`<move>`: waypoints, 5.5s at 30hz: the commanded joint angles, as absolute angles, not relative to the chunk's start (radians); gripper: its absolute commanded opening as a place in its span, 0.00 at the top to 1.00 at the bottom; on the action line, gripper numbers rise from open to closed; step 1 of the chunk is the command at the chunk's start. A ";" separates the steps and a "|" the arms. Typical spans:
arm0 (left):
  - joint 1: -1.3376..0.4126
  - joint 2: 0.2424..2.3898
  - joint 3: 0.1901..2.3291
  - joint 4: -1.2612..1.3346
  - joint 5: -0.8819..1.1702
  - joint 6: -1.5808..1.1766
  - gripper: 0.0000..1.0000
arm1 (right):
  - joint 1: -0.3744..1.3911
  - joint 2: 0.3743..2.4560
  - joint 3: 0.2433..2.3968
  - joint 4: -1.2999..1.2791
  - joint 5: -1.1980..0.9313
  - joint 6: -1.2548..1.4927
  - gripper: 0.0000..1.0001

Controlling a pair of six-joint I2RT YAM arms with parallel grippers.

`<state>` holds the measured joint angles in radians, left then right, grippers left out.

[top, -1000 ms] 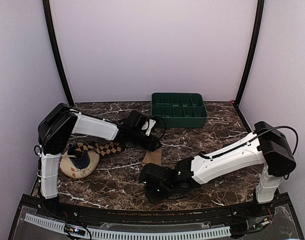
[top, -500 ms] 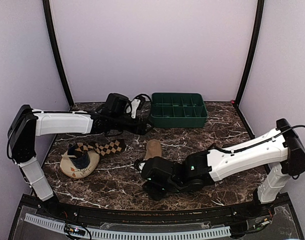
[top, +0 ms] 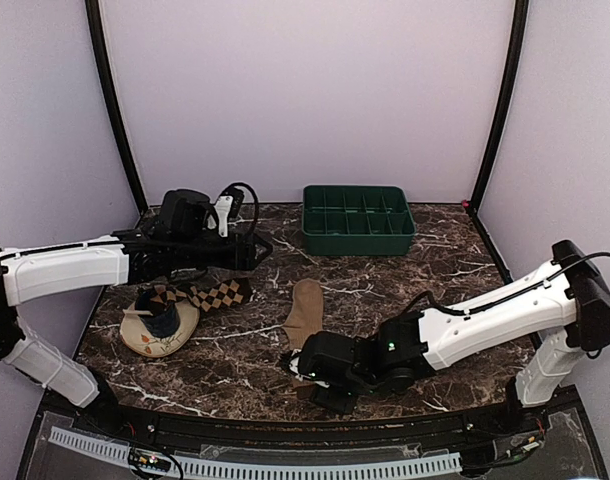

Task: Roll the socks
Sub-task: Rotate the sock at the center of the board, then pick up the sock from the center of the board, then fold the sock at the center of the board, then smooth out the sock at the center of the board.

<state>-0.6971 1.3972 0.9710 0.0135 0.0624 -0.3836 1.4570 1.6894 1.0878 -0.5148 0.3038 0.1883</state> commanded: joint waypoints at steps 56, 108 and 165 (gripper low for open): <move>-0.655 1.196 0.838 0.006 0.002 -0.405 0.23 | 1.332 1.856 1.345 -0.636 -0.183 -0.006 1.00; -0.655 1.321 0.913 0.015 0.053 -0.400 0.25 | 0.877 1.980 1.576 -0.733 -0.455 -0.098 1.00; -0.717 0.968 0.723 -0.179 -0.192 -0.543 0.42 | 1.370 2.038 1.376 -0.311 0.476 -0.046 0.61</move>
<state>-0.7277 0.9993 0.7483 -0.1646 -0.1810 -0.5362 1.3628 2.0094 1.3304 -0.3199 0.4259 -0.0036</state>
